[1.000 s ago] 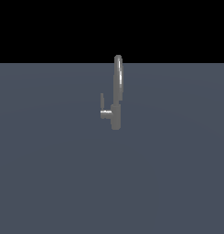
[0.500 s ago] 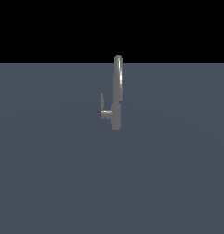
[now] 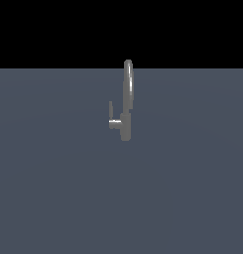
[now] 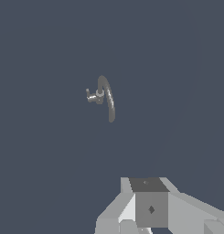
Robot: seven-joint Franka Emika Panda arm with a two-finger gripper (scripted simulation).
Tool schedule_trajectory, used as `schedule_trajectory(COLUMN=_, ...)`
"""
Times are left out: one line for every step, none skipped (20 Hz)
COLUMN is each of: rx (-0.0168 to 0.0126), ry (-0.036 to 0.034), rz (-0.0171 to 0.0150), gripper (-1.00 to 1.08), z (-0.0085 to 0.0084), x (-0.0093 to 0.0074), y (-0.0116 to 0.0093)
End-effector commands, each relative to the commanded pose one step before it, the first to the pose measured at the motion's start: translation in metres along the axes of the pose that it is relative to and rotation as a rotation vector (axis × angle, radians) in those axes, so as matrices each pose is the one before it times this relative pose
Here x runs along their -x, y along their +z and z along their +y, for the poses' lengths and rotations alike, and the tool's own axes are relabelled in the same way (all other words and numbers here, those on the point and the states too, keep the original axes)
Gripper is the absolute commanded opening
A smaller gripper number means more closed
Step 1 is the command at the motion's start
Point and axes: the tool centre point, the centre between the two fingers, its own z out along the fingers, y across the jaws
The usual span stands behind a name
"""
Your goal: Turn on the faucet by rotating a designated handle.
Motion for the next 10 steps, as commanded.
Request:
schedule_trajectory(rx=0.03489, ry=0.06329, rz=0.04386, gripper=-1.00, z=-0.00778, x=-0.00639, y=-0.00824)
schedule_trajectory(rx=0.01388, ry=0.02428, rz=0.01693, gripper=-1.00, z=-0.00346, x=-0.00253, y=-0.00278)
schedule_trajectory(rx=0.01373, ry=0.02392, rz=0.01675, gripper=-1.00, z=-0.00364, x=-0.00251, y=-0.00254)
schedule_trajectory(rx=0.01358, ry=0.02356, rz=0.01657, gripper=-1.00, z=-0.00382, x=-0.00247, y=-0.00230)
schedule_trajectory(rx=0.01343, ry=0.02318, rz=0.01637, gripper=-1.00, z=-0.00401, x=-0.00243, y=-0.00204)
schedule_trajectory(rx=0.01327, ry=0.02281, rz=0.01617, gripper=-1.00, z=-0.00419, x=-0.00238, y=-0.00178)
schedule_trajectory(rx=0.01311, ry=0.02243, rz=0.01596, gripper=-1.00, z=-0.00437, x=-0.00231, y=-0.00152)
schedule_trajectory(rx=0.01295, ry=0.02205, rz=0.01574, gripper=-1.00, z=-0.00456, x=-0.00224, y=-0.00125)
schedule_trajectory(rx=0.01279, ry=0.02167, rz=0.01552, gripper=-1.00, z=-0.00473, x=-0.00216, y=-0.00097)
schedule_trajectory(rx=0.01262, ry=0.02128, rz=0.01529, gripper=-1.00, z=-0.00491, x=-0.00206, y=-0.00069)
